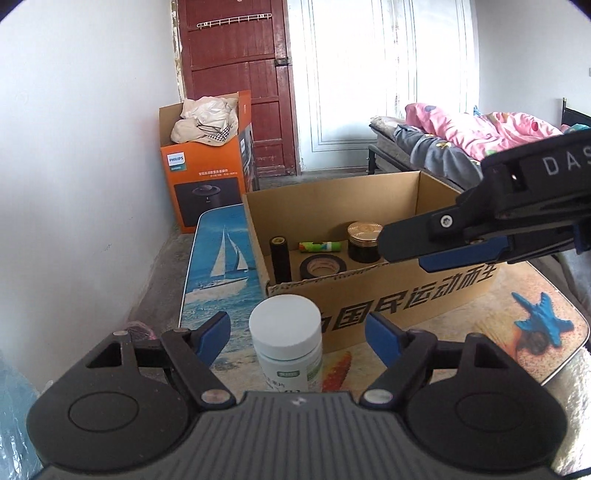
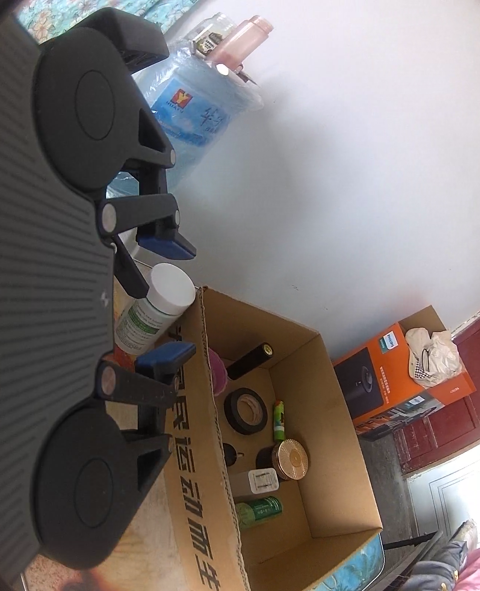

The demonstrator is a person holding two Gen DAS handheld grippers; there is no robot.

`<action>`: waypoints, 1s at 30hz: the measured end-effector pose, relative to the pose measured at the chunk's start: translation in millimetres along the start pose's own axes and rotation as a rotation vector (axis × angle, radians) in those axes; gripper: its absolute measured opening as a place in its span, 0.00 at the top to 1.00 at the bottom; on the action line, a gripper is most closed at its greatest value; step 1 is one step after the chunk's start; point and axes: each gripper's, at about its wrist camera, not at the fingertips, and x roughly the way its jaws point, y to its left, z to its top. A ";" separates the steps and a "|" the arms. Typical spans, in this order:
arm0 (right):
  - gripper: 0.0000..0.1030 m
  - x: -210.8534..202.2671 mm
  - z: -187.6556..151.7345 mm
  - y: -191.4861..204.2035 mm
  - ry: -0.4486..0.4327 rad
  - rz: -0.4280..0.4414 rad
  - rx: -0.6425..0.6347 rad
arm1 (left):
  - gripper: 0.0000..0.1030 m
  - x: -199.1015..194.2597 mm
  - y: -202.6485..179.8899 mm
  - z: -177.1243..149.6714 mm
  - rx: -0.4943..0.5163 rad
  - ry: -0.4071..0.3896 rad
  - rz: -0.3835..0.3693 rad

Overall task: Organize rigid objects
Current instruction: 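Move the right gripper to the white jar with green label, then close the right gripper around the white jar's lid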

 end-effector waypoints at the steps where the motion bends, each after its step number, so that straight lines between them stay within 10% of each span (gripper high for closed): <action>1: 0.53 6.9 0.1 1.3 0.010 0.000 0.004 | 0.21 4.2 2.6 -1.3 -0.007 0.003 -0.001; 17: 0.65 95.6 -8.4 -6.2 0.133 0.008 0.082 | 0.48 54.4 19.6 -22.9 -0.062 0.106 -0.043; 30: 0.70 45.1 -24.4 -25.2 0.091 -0.028 0.146 | 0.48 38.4 -14.6 -22.1 -0.015 0.106 -0.109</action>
